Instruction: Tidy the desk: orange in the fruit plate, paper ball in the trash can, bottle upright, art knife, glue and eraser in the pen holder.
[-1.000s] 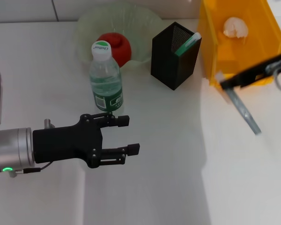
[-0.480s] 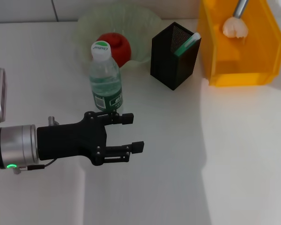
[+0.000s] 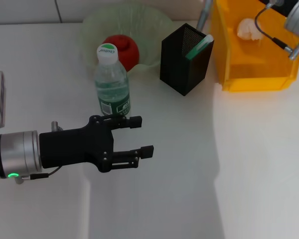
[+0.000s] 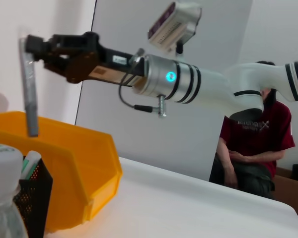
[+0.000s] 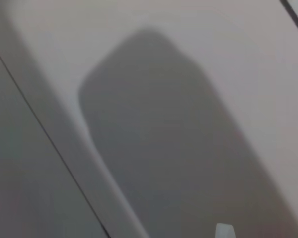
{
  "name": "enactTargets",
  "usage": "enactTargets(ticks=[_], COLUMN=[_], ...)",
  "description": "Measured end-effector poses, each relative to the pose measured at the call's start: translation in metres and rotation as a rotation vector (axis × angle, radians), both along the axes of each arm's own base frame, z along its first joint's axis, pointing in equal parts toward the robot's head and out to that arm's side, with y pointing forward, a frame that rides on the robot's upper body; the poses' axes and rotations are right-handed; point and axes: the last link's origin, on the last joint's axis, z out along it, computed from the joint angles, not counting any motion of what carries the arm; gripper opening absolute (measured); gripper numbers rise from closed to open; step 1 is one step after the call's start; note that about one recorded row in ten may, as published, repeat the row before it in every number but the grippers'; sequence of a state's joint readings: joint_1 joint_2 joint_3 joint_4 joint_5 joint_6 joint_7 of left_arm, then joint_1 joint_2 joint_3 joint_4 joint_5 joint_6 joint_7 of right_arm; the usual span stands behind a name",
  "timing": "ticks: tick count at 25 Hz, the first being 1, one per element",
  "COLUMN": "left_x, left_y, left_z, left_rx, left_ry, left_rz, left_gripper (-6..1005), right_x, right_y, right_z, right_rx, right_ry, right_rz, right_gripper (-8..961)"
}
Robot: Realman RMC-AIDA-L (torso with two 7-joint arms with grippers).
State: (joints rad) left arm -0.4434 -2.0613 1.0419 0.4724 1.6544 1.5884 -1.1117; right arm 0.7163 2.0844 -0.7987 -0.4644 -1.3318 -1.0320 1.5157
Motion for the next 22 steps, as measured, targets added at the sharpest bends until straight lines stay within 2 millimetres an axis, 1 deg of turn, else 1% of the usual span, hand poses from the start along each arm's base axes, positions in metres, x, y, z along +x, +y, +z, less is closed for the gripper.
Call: enactTargets(ticks=[2, 5, 8, 11, 15, 18, 20, 22], left_x=[-0.001, -0.002, -0.003, -0.003, -0.002, -0.001, 0.000, 0.000], left_y=[-0.001, -0.001, -0.002, -0.001, 0.000, 0.001, 0.002, 0.002], left_z=[0.000, 0.000, 0.000, 0.000, 0.002, 0.002, 0.003, 0.004], left_rx=[0.000, 0.003, 0.004, 0.009, 0.015, 0.015, 0.016, 0.019], left_ry=[-0.001, 0.000, 0.000, -0.001, -0.007, -0.008, -0.011, -0.015], left_rz=[0.004, 0.009, 0.011, 0.014, 0.013, 0.010, 0.009, 0.008], left_gripper=[765, 765, 765, 765, 765, 765, 765, 765], right_x=[-0.003, -0.010, -0.015, -0.015, -0.012, -0.011, -0.010, -0.007], right_y=[0.007, 0.013, 0.015, 0.014, 0.006, -0.005, -0.018, -0.037], right_z=[-0.012, -0.023, -0.029, -0.029, -0.023, -0.009, 0.006, 0.022], right_rx=[-0.017, -0.027, -0.033, -0.037, -0.031, -0.015, 0.002, 0.021], right_ry=[-0.039, -0.090, -0.106, -0.102, -0.083, -0.045, -0.015, 0.008], right_rz=[-0.029, -0.034, -0.021, -0.016, 0.021, 0.087, 0.160, 0.248], right_gripper=[120, 117, 113, 110, 263, 388, 485, 582])
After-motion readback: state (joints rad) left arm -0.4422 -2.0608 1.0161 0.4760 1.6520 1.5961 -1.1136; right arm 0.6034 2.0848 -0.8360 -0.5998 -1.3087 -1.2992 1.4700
